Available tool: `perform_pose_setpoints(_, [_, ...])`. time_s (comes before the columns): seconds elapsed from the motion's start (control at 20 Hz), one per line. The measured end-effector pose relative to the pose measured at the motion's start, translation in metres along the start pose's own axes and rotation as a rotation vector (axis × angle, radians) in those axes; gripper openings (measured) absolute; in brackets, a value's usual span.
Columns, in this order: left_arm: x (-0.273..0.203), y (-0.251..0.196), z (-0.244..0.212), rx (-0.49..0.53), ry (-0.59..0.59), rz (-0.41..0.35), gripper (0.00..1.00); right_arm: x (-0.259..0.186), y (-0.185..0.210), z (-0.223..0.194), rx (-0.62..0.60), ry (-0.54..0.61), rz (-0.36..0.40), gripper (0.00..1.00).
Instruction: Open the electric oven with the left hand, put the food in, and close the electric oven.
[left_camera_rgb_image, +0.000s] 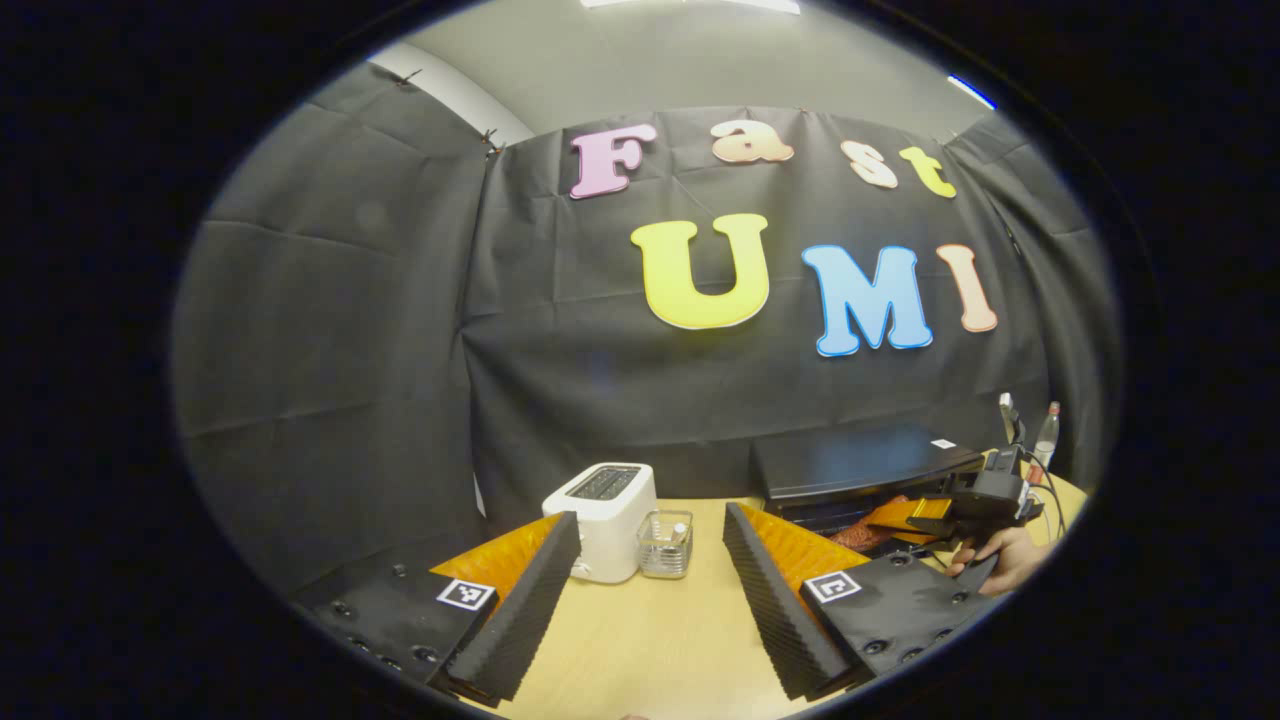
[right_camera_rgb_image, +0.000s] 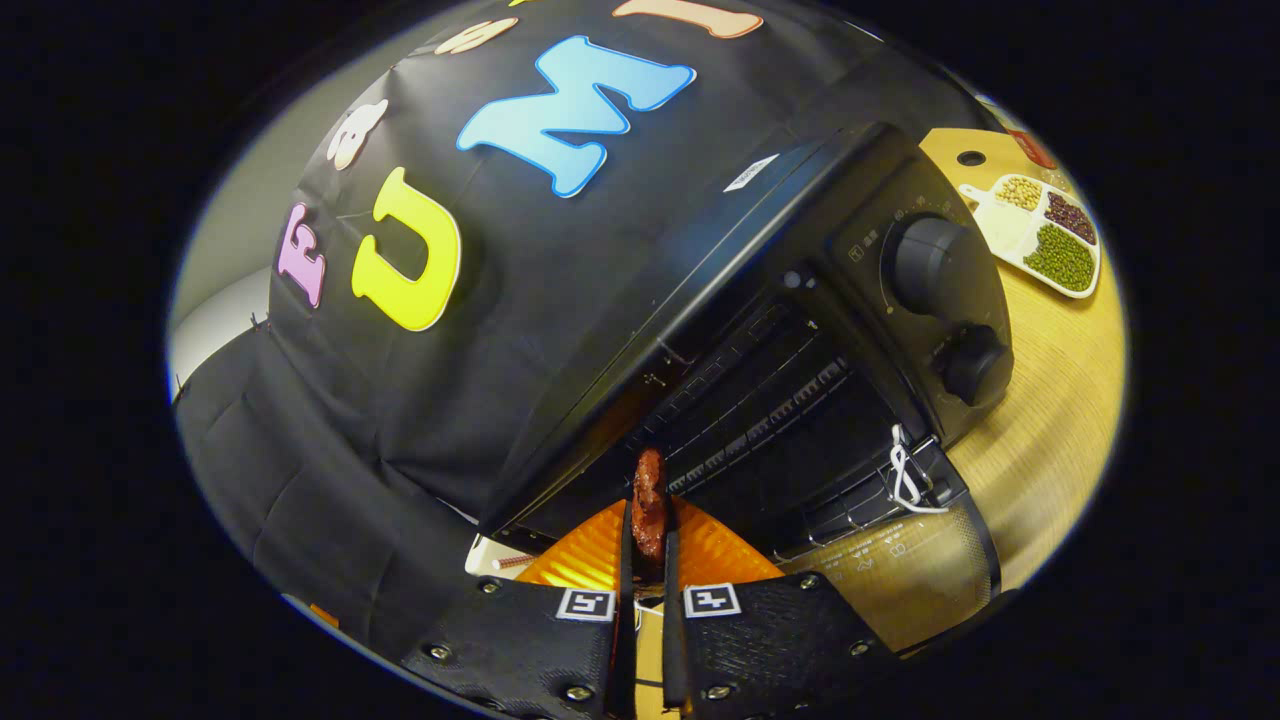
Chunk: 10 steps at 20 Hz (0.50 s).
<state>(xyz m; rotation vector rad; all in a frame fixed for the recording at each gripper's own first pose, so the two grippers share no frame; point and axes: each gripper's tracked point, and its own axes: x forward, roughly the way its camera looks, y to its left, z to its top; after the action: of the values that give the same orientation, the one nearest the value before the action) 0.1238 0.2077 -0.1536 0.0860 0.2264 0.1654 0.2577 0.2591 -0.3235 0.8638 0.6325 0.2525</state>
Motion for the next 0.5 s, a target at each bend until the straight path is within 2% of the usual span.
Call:
perform_pose_setpoints(0.2, [-0.001, 0.001, -0.006, 0.000, 0.016, 0.003, 0.97, 0.007, -0.006, 0.004, -0.047, -0.038, -0.025, 0.11])
perform_pose_setpoints(0.35, [-0.002, 0.000, -0.008, -0.008, 0.023, 0.008, 1.00, 0.009, -0.021, 0.008, -0.136, -0.045, -0.091, 0.16])
perform_pose_setpoints(0.4, [-0.003, 0.000, -0.008, -0.013, 0.026, 0.007, 0.97, 0.007, -0.024, 0.008, -0.158, -0.039, -0.102, 0.25])
perform_pose_setpoints(0.5, [-0.003, -0.003, -0.011, -0.020, 0.031, 0.006, 1.00, 0.004, -0.032, 0.009, -0.188, -0.032, -0.138, 0.33])
